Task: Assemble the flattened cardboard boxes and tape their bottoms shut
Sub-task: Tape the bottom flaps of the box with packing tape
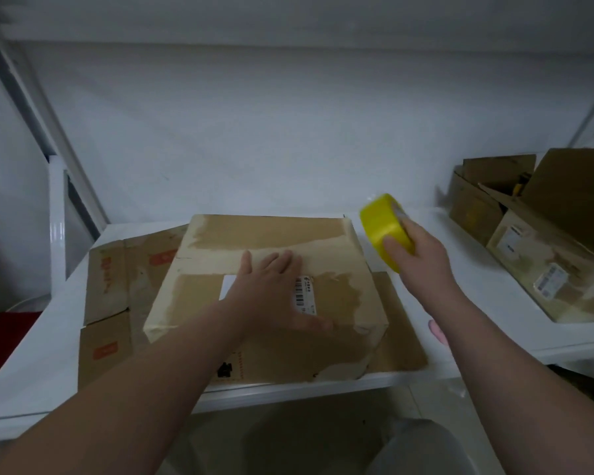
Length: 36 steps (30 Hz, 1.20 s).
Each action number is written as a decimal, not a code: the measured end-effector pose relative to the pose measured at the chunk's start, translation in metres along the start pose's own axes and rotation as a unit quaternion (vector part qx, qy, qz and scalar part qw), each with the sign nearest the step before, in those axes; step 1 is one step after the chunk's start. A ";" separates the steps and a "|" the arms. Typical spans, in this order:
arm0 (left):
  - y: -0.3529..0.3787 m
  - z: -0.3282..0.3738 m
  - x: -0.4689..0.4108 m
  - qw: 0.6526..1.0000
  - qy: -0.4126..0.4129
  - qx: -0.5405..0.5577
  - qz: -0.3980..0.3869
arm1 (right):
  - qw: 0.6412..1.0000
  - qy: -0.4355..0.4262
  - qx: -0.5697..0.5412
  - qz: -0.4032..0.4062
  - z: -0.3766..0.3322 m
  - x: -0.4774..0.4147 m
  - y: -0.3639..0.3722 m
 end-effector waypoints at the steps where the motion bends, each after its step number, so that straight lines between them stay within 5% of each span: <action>1: 0.000 0.000 0.001 1.000 -0.005 0.002 -0.001 | 0.996 -0.014 -0.084 0.007 -0.018 -0.004 0.005; 4: 0.000 0.000 0.004 1.000 -0.017 0.016 0.008 | 0.971 0.016 -0.239 -0.001 -0.055 -0.009 0.026; 10: 0.000 -0.012 0.003 0.999 -0.018 0.034 -0.014 | 0.955 0.058 -0.291 0.013 -0.066 -0.019 0.038; 14: -0.003 -0.043 0.005 0.998 -0.023 0.013 -0.052 | 0.956 0.051 -0.289 0.006 -0.065 -0.025 0.037; 29: 0.000 -0.047 0.004 1.000 -0.012 0.023 0.012 | 0.967 0.039 -0.234 -0.092 -0.069 -0.016 0.072; 32: -0.001 -0.046 0.006 1.000 -0.014 0.020 0.007 | 0.979 0.023 -0.195 -0.057 -0.061 -0.006 0.080; 36: -0.017 -0.049 0.003 0.974 -0.048 0.219 0.024 | 0.982 0.011 -0.189 -0.025 -0.055 -0.003 0.086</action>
Point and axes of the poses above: each hand's wrist, its own x-axis away from the middle knuckle, its own y-axis out of the palm, z = x × y, the point moved 1 cm from there along -x, towards the middle knuckle, and after that the axes turned 12 degrees about -y, right-handed, at the moved point
